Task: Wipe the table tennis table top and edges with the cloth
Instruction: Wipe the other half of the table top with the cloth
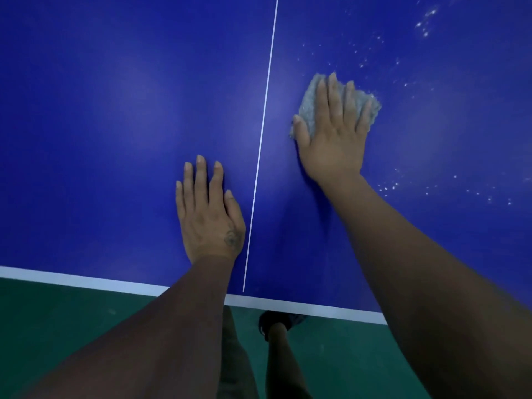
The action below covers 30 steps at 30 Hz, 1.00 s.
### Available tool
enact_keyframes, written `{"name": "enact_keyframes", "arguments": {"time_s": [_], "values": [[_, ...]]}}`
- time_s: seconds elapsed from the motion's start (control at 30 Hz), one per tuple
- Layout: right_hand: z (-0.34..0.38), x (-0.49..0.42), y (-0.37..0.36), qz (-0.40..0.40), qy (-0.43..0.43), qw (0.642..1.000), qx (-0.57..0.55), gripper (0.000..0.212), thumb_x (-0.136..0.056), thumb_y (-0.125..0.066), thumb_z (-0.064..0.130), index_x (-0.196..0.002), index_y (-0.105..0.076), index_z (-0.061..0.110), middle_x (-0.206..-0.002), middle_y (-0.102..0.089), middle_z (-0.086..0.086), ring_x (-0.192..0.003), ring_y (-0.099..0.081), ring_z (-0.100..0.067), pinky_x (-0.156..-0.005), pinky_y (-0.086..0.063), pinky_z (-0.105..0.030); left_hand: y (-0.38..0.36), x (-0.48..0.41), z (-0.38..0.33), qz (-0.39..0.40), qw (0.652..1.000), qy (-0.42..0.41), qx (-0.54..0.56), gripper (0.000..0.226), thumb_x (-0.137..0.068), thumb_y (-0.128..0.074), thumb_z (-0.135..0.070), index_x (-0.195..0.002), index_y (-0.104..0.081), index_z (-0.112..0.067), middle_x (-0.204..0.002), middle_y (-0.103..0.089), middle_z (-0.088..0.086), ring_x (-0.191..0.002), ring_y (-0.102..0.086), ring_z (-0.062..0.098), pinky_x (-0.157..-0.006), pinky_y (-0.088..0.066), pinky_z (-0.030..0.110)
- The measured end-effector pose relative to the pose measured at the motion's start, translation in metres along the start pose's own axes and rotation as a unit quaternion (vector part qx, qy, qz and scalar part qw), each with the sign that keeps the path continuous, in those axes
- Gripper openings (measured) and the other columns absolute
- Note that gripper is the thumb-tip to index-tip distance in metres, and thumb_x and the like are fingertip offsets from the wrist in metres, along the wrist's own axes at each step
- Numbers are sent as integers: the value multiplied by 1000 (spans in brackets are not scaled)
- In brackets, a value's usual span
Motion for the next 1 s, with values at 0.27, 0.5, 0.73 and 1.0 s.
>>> {"name": "enact_keyframes", "arguments": {"time_s": [0.27,0.5,0.73,1.0], "values": [[18,226,-24,51,123,991,-17,77,-110,-39,61,-171,-17,22,-180,-11,2,-166,-9,-26,-131,-14,-62,1,0,-2,-6,1000,3,13,53,-113,-38,-26,-164,-43,-15,-178,-26,7,-167,-14,24,-135,-14,51],[-32,166,-9,32,134,990,10,76,-110,-36,62,-171,-20,20,-179,-15,2,-166,-10,-26,-132,-13,-61,3,0,-2,-9,1000,8,15,53,-111,-41,-25,-163,-44,-14,-177,-27,7,-167,-15,25,-136,-13,50],[-30,5,6,25,-2,1000,-19,79,-109,-24,64,-172,-9,19,-180,-5,4,-166,2,-26,-132,3,-59,5,0,-1,-5,1000,5,12,52,-112,-43,-24,-164,-43,-13,-177,-27,7,-167,-15,25,-135,-14,51],[-1,181,-14,27,107,994,-4,75,-111,-36,59,-172,-14,21,-180,-9,1,-166,-6,-28,-130,-14,-63,4,1,1,-21,1000,-1,20,53,-111,-42,-25,-162,-45,-13,-177,-29,8,-167,-17,26,-135,-16,52]]}}
Point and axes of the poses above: each hand's wrist, its own x-axis away from the middle knuckle, its own y-axis out of the back of the hand, z = x × y, the point moved 6 cm from there along -x, towards the middle knuckle
